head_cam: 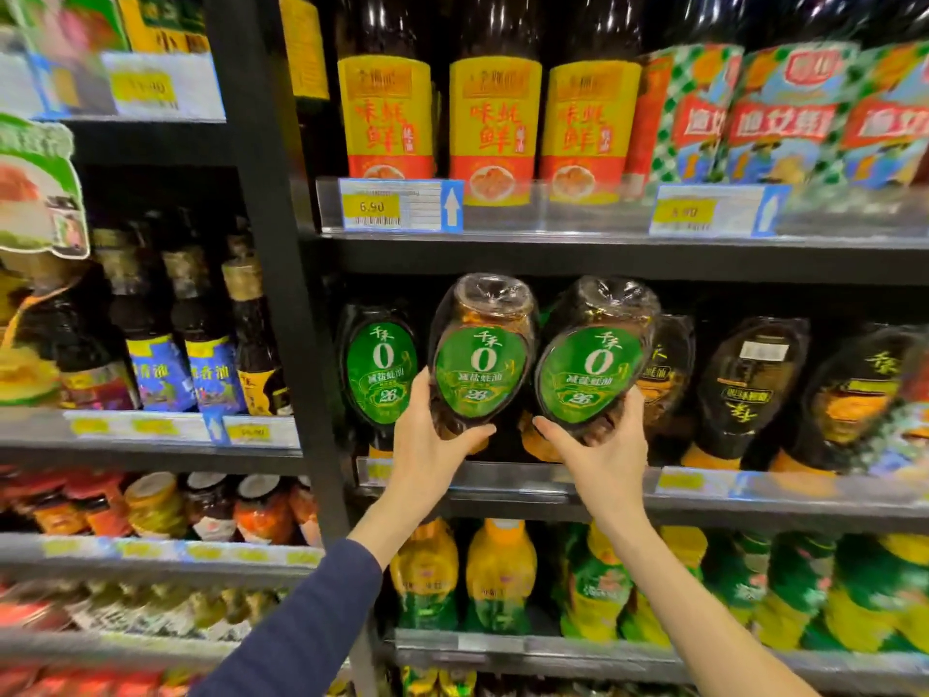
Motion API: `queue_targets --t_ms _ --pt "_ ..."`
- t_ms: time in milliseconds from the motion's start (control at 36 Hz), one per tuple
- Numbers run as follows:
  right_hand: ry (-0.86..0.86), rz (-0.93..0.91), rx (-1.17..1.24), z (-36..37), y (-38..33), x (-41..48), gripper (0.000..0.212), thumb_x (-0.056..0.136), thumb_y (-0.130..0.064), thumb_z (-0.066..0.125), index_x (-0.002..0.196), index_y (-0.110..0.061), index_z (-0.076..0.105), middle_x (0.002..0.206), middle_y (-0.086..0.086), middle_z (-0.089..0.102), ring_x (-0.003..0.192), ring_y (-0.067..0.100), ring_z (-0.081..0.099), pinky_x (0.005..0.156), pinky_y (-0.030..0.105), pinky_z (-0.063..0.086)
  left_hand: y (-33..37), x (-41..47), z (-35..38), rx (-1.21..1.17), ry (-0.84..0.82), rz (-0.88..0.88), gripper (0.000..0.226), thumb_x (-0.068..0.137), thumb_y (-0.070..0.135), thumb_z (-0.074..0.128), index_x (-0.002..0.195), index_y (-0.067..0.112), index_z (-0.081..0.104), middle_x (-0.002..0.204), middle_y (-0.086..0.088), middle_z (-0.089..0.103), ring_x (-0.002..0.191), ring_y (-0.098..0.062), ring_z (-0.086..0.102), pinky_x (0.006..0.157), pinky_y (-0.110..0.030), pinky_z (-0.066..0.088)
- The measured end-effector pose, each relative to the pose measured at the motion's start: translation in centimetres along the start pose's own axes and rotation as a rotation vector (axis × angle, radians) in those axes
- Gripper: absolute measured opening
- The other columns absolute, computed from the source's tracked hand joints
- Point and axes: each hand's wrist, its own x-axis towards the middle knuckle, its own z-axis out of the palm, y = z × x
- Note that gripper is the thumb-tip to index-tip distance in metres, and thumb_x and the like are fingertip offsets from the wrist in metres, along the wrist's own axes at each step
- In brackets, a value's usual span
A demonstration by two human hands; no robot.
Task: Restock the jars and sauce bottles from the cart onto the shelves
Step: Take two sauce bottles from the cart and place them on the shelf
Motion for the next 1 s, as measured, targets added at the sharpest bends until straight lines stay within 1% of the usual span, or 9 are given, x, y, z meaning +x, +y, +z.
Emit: queue_targets --t_ms 111,167,250,333,389,500,694,917,1000 --pt "-0.016 0.003 0.01 0.0 0.2 0.2 0.071 0.064 -0.014 0.084 0.12 -0.013 0.042 0.109 -0.015 0.057 0.1 -0.012 0.056 0.084 0.005 0.046 -0.5 0.3 0.0 0.009 -0.01 -0.017 0.077 0.066 0.017 0.084 0.13 0.021 0.04 0.116 0.019 0.056 0.114 -0.006 0.057 0.097 -0.023 0.047" --pt "-0.031 0.005 -0.002 0.0 0.4 0.2 0.072 0.064 -0.015 0.084 0.121 -0.014 0.041 0.108 -0.016 0.056 0.098 -0.014 0.055 0.08 -0.001 0.042 -0.6 0.3 0.1 0.018 -0.018 -0.025 0.078 0.066 0.017 0.084 0.129 0.025 0.039 0.117 0.021 0.054 0.115 -0.004 0.055 0.096 -0.018 0.045" --pt "-0.051 0.026 -0.021 0.1 0.9 0.2 0.079 0.065 -0.019 0.084 0.129 -0.013 0.038 0.115 -0.01 0.054 0.104 -0.001 0.053 0.081 -0.004 0.039 -0.9 0.1 0.3 0.047 -0.016 -0.045 0.08 0.068 0.018 0.083 0.133 0.019 0.037 0.119 0.019 0.051 0.115 0.001 0.049 0.094 -0.005 0.038" --pt "-0.064 0.047 -0.034 0.3 1.3 0.1 0.084 0.066 -0.02 0.083 0.135 -0.013 0.034 0.113 -0.017 0.052 0.107 -0.002 0.047 0.079 -0.008 0.035 -1.5 0.2 0.6 0.066 -0.025 -0.092 0.086 0.067 0.022 0.083 0.137 0.013 0.034 0.126 0.009 0.051 0.119 -0.006 0.048 0.098 -0.017 0.039" --pt "-0.076 0.069 -0.039 0.3 1.6 0.1 0.084 0.067 -0.019 0.083 0.135 -0.013 0.034 0.11 -0.021 0.051 0.107 0.0 0.048 0.082 -0.003 0.038 -1.8 0.2 0.7 0.08 -0.042 -0.12 0.086 0.067 0.023 0.083 0.137 0.013 0.033 0.126 0.006 0.052 0.119 -0.008 0.049 0.1 -0.023 0.04" --pt "-0.094 0.088 -0.082 0.2 1.9 0.3 0.081 0.066 -0.018 0.083 0.132 -0.011 0.037 0.118 -0.004 0.055 0.112 0.009 0.052 0.095 0.024 0.044 -2.3 0.4 0.6 0.109 -0.075 -0.18 0.085 0.067 0.031 0.083 0.134 0.013 0.034 0.13 -0.002 0.054 0.123 -0.018 0.051 0.104 -0.039 0.044" --pt "-0.129 0.089 -0.234 0.3 2.0 0.8 0.082 0.065 -0.018 0.084 0.128 -0.004 0.033 0.123 0.013 0.059 0.115 0.022 0.056 0.089 0.023 0.043 -2.6 1.3 0.6 0.233 -0.118 -0.228 0.079 0.067 0.027 0.083 0.125 0.003 0.034 0.129 -0.012 0.053 0.123 -0.026 0.049 0.102 -0.043 0.044" --pt "-0.159 0.118 -0.382 0.3 1.4 0.9 0.077 0.069 -0.024 0.081 0.126 -0.002 0.034 0.124 0.014 0.058 0.119 0.028 0.05 0.083 0.021 0.036 -2.0 1.4 0.5 0.396 -0.119 -0.211 0.076 0.069 0.031 0.082 0.122 -0.002 0.038 0.124 -0.015 0.056 0.118 -0.031 0.052 0.096 -0.041 0.046" --pt "-0.179 0.116 -0.426 0.2 1.4 1.1 0.078 0.068 -0.027 0.081 0.125 -0.001 0.034 0.123 0.017 0.059 0.117 0.03 0.054 0.088 0.032 0.046 -1.7 1.3 0.3 0.481 -0.127 -0.221 0.079 0.07 0.038 0.079 0.124 -0.003 0.037 0.118 -0.015 0.058 0.111 -0.033 0.053 0.089 -0.042 0.047"
